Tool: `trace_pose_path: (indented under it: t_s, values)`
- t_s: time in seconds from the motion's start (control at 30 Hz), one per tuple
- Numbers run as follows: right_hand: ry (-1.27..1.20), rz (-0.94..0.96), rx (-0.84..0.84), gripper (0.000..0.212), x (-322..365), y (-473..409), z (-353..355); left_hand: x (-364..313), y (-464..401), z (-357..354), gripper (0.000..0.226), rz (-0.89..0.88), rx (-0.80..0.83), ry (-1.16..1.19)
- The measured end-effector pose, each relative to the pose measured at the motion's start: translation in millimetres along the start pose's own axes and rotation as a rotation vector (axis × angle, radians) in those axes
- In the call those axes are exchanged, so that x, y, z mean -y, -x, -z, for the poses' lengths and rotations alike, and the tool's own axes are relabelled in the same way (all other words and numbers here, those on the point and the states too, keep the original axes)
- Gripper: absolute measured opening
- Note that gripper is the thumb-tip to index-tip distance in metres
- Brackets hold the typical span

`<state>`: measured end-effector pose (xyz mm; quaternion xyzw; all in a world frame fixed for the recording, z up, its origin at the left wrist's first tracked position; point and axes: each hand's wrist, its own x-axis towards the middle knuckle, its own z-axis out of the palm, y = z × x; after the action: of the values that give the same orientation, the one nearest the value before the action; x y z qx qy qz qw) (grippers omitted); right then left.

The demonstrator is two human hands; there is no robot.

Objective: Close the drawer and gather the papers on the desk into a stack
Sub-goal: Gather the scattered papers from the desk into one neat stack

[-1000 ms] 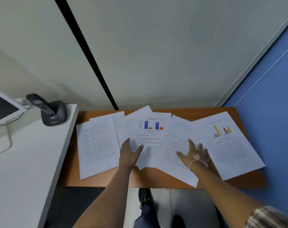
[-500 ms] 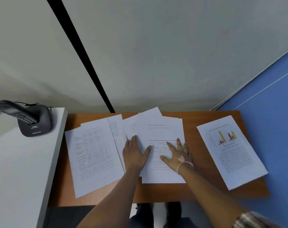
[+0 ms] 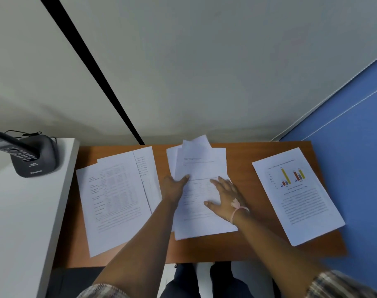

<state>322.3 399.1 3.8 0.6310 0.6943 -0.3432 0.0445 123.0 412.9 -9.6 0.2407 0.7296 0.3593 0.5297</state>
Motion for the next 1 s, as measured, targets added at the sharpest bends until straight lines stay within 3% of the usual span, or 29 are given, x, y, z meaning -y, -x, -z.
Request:
trace_pose_path:
  t_s: [0.13, 0.17, 0.2, 0.27, 0.3, 0.37, 0.5, 0.6, 0.73, 0.93, 1.0]
  values:
    - [-0.676, -0.168, -0.238, 0.107, -7.5, -5.2, 21.6, -31.4, 15.2, 14.1, 0.032, -0.089, 0.194, 0.081]
    - [-0.816, -0.178, -0.283, 0.105, -8.4, -5.6, 32.7, -42.3, 19.9, 18.7, 0.034, -0.104, 0.238, 0.078]
    - [-0.920, -0.171, -0.296, 0.092, -6.9, -4.4, 46.1, -54.2, 25.9, 22.9, 0.037, -0.119, 0.274, 0.067]
    - [-1.023, -0.142, -0.285, 0.046, 0.8, 1.8, 76.7, -78.4, 38.7, 31.2, 0.038, -0.155, 0.316, 0.064]
    - [-1.041, -0.119, -0.276, 0.033, 2.7, 5.0, 88.2, -87.2, 44.0, 33.5, 0.038, -0.170, 0.330, 0.073]
    - [-1.044, -0.076, -0.317, 0.027, 2.3, 9.8, 104.3, -105.2, 56.4, 37.8, 0.041, -0.222, 0.331, 0.075]
    - [-1.014, -0.035, -0.278, 0.027, 4.3, 21.6, 116.8, -113.7, 70.8, 41.1, 0.057, -0.328, 0.351, 0.068]
    - [-0.979, -0.056, -0.263, 0.035, 6.0, 28.3, 109.1, -98.8, 70.2, 34.9, 0.052, -0.317, 0.339, 0.044]
    - [-0.959, -0.176, -0.309, 0.050, 0.8, 22.0, 81.1, -69.5, 59.6, 19.5, 0.048, -0.278, 0.276, 0.022]
    - [-0.851, -0.304, -0.336, 0.037, -2.6, -3.3, 59.9, -52.0, 42.3, 3.0, 0.045, -0.224, 0.192, 0.048]
    - [-0.878, -0.366, -0.353, 0.043, -16.8, -12.7, 49.0, -46.9, 40.5, -9.9, 0.034, -0.202, 0.158, 0.011]
